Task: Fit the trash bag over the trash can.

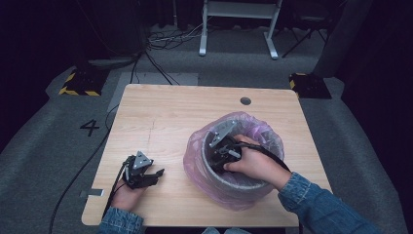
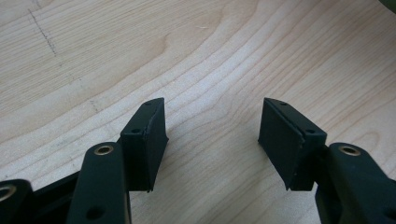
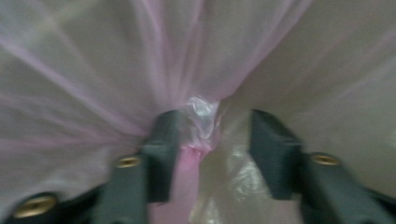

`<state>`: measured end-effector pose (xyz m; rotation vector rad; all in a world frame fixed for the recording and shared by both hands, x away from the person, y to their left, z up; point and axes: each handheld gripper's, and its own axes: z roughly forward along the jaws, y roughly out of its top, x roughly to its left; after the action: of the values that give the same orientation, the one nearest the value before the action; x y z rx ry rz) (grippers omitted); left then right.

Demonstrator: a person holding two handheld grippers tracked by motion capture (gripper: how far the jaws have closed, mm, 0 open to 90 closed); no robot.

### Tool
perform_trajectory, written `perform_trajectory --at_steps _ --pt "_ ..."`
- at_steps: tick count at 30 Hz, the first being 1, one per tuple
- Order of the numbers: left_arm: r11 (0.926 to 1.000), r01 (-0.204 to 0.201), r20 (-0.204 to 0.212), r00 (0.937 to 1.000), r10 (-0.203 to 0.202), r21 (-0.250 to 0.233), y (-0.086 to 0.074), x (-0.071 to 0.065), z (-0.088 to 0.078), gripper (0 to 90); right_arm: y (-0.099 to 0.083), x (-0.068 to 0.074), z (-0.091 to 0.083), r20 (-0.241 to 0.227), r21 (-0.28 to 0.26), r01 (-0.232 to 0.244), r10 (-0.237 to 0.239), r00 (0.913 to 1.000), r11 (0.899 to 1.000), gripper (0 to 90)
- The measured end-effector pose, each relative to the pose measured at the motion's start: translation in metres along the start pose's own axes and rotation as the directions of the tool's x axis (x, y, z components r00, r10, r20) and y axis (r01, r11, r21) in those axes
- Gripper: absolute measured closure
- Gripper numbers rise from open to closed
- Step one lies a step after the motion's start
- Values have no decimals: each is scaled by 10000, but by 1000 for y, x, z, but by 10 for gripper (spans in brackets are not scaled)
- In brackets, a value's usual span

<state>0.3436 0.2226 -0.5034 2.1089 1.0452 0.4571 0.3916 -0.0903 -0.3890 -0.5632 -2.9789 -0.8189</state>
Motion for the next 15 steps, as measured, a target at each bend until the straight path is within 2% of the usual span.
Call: perform_trajectory --at_steps 1,3,5,8,9,12,15 --pt "10000 -3 0 10000 3 2 0 0 0 412 0 -1 0 100 -31 81 -81 9999 10000 402" --pt "10000 -1 1 10000 1 1 0 0 0 412 0 -2 -6 61 -133 -38 38 10000 9999 385" --pt "10000 3 1 10000 -3 -2 0 0 0 412 1 -4 -18 105 -531 -93 99 9999 9985 362" --pt "10000 3 -7 10000 -3 2 0 0 0 412 2 -5 -37 243 -1036 38 -13 9997 9946 368" --pt "10000 -2 -2 10000 2 0 0 0 0 412 2 -4 -43 255 -1115 24 4 9997 9938 378" --pt "10000 2 -5 10000 -2 -2 0 0 0 412 4 -1 -56 471 -1284 409 -351 9983 9909 390" --pt "10000 11 -18 10000 -11 -5 0 0 0 411 7 -1 -68 559 -1683 445 -355 9978 9847 390"
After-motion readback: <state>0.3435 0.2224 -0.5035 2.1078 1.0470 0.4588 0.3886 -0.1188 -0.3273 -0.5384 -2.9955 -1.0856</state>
